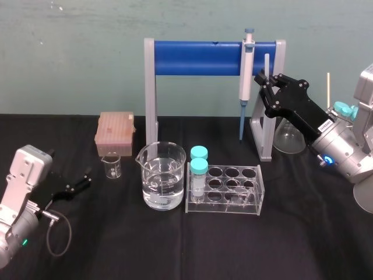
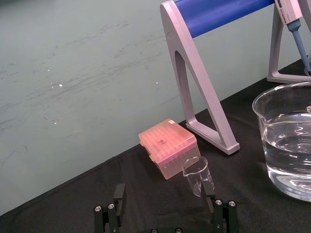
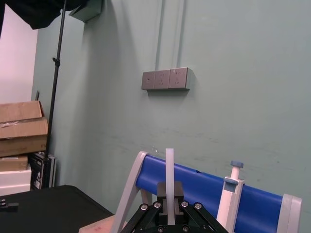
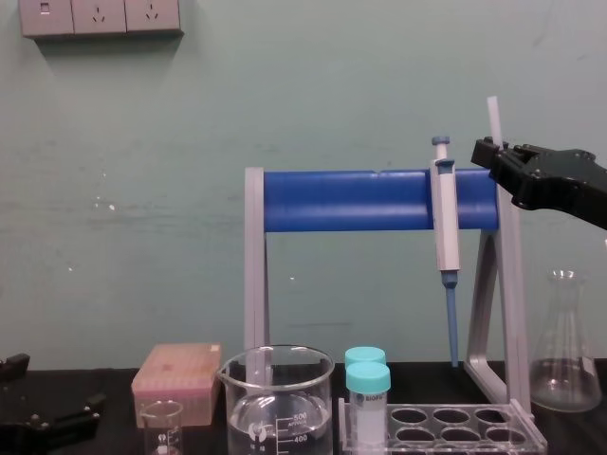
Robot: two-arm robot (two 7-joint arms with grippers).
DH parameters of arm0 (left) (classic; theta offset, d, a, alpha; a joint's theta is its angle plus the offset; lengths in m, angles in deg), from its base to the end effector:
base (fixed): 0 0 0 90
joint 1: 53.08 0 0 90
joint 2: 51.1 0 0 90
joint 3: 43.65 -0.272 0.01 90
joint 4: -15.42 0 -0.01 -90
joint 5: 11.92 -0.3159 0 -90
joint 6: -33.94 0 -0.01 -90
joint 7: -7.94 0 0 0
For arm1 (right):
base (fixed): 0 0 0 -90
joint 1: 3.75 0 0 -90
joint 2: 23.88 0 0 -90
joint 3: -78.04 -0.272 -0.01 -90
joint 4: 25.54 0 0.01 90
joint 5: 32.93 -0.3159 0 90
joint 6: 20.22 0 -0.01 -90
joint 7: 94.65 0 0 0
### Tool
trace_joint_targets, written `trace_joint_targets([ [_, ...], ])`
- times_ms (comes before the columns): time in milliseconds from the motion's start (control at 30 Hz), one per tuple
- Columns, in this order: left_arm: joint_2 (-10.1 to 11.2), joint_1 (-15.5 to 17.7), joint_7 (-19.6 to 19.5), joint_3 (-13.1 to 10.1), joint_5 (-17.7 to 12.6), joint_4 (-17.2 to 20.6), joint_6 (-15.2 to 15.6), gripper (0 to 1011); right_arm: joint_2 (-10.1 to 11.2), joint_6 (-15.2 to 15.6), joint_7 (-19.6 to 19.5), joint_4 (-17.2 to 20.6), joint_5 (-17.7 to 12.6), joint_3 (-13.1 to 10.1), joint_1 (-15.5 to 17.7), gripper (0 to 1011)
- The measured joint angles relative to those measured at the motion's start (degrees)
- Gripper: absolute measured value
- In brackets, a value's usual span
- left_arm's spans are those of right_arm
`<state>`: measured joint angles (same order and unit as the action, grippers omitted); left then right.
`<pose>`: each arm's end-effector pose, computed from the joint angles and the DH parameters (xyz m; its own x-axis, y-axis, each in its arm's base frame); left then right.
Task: Pick up the stirring rod with one hand, then place it down.
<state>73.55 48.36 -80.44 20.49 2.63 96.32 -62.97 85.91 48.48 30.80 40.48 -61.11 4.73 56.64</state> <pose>0.3619 0.0706 -0.2891 0.2922 0.8803 0.3738 -0.9553 0.2873 0.0701 0.4591 -0.0582 -0.2167 0.6234 -0.7612 0.1786 0.6853 0.6419 0.3439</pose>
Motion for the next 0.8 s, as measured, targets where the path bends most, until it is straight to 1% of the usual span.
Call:
trace_joint_targets([
  [800, 0.00, 0.00, 0.00, 0.00, 0.00, 0.00, 0.00, 1000, 0.00, 0.00, 0.00, 0.00, 0.00, 0.00, 0.00, 67],
])
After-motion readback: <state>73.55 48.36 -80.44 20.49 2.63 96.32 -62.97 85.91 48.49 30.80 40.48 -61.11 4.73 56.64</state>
